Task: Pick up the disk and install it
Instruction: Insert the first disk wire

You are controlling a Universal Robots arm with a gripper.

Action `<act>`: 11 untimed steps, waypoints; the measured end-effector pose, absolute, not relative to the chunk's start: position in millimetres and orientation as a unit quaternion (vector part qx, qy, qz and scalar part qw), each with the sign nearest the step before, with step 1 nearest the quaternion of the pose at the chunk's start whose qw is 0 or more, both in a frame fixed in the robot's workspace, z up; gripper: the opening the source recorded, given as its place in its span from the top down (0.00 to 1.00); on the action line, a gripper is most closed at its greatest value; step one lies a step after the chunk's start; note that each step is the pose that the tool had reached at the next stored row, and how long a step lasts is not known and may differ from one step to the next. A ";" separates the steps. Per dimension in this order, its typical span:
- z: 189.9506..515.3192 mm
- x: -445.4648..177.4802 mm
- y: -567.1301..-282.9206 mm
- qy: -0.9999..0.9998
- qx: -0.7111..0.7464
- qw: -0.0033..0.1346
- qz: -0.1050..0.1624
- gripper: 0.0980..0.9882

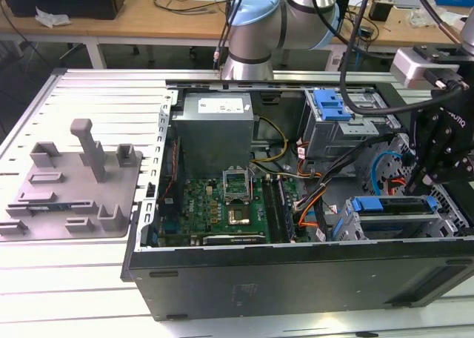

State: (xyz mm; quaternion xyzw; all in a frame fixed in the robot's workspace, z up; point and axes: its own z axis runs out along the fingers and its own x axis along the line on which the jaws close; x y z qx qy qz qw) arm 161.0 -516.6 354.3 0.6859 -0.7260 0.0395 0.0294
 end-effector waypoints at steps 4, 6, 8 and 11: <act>353.3 161.0 -516.6 -0.726 0.686 0.029 0.040 0.92; 353.0 161.0 -516.6 -0.726 0.686 0.029 0.040 0.92; 352.6 161.0 -516.6 -0.726 0.686 0.029 0.040 0.92; 351.7 161.3 -516.6 -0.726 0.686 0.029 0.040 0.92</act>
